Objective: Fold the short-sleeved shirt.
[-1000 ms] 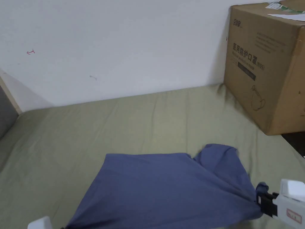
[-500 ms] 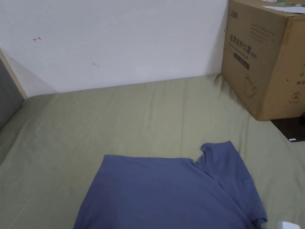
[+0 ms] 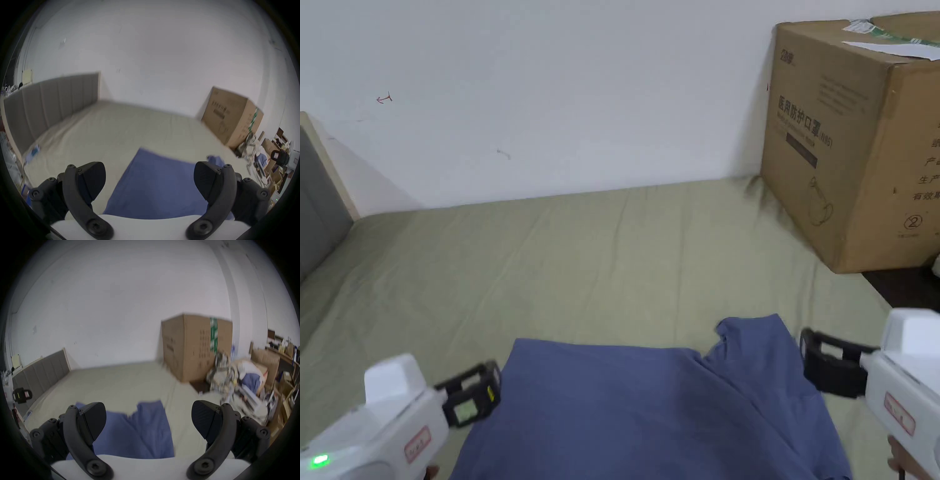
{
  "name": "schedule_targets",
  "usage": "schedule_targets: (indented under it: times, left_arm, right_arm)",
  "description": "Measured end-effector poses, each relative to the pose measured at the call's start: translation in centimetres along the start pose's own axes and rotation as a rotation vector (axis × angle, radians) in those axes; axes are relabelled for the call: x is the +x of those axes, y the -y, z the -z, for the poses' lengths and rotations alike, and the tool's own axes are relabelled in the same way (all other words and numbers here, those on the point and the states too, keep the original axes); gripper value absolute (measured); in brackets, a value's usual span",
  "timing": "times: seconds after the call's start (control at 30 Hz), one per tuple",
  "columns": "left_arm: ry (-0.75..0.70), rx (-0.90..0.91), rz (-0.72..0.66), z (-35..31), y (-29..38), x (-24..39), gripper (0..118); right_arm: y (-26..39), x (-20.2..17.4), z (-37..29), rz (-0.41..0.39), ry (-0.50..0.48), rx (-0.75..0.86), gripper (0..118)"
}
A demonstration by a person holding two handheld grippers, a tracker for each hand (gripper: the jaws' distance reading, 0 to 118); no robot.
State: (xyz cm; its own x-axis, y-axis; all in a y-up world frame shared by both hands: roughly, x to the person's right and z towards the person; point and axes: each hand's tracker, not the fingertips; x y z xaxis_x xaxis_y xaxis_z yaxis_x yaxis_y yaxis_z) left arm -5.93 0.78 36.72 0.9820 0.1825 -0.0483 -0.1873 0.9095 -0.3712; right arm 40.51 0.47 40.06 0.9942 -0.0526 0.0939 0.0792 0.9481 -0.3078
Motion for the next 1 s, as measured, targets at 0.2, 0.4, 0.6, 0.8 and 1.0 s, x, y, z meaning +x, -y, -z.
schedule_targets:
  times: [0.2, 0.4, 0.6, 0.8, 1.0]
  left_arm:
    - [0.035, 0.223, 0.065, -0.6, -2.6, 3.8, 60]
    - [0.092, 0.134, 0.077, 1.8, -2.0, 4.5, 0]
    - [0.070, 0.013, 0.102, 7.7, -1.3, 3.7, 0]
    - [0.042, -0.178, 0.113, 18.6, -0.9, 0.7, 0]
    - [-0.019, -0.414, 0.062, 30.3, 0.3, -2.4, 74]
  right_arm:
    - [-2.8, -3.7, -1.8, -0.096, 0.044, 0.175, 79]
    - [-2.5, -4.8, -1.1, -0.153, 0.042, 0.189, 0]
    - [-2.5, -4.5, 1.7, -0.141, 0.029, 0.158, 0]
    - [-2.5, -4.0, 6.3, -0.124, 0.043, 0.121, 0]
    - [-1.2, -3.5, 11.6, -0.129, 0.064, 0.055, 0]
